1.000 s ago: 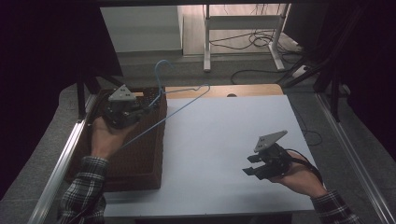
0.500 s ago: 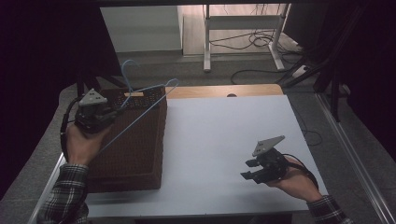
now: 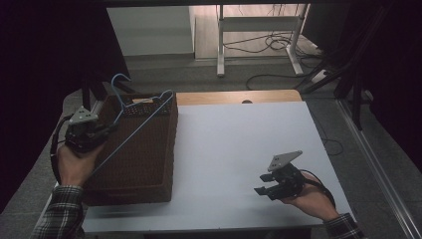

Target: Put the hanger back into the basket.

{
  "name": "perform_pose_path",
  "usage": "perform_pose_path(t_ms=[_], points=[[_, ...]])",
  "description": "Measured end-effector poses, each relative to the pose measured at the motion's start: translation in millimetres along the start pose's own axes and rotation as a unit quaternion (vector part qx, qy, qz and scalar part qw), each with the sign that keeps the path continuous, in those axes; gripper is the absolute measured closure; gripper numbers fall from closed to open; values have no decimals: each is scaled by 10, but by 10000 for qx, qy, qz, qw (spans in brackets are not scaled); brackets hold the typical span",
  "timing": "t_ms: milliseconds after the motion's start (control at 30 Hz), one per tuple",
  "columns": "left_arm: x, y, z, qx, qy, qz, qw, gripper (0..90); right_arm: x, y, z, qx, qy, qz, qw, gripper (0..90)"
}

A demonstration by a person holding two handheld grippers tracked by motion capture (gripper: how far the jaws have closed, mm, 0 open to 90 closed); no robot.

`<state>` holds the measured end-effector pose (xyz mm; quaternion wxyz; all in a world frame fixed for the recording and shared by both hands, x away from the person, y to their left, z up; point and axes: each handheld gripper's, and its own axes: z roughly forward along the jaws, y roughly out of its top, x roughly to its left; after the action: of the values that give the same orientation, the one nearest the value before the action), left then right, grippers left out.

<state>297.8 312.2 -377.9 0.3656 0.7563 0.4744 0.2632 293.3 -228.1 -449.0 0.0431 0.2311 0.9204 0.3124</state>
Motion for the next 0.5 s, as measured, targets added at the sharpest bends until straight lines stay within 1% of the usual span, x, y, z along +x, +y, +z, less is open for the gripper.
perform_pose_path(t_ms=[67, 133, 233, 267, 367, 500], points=[[19, -48, 44, 12, -34, -54, 10000, 878, 12, -2, -6, -58, -20, 19, 10000, 487], [32, -95, 102, 24, -49, -130, 9999, 878, 14, -7, -6, -96, -39, -15, 9999, 481], [49, -165, 195, 95, -75, -207, 9997, 878, 27, -23, 3, -143, -109, -8, 9998, 466], [50, -179, 215, 114, -68, -220, 9997, 878, 32, -31, 10, -142, -121, 14, 9998, 460], [62, -229, 284, 165, -108, -266, 9995, 878, 43, -48, 29, -104, -173, -36, 9998, 449], [81, -282, 356, 232, -123, -332, 9991, 877, 53, -57, 45, -91, -188, -76, 9998, 444]])
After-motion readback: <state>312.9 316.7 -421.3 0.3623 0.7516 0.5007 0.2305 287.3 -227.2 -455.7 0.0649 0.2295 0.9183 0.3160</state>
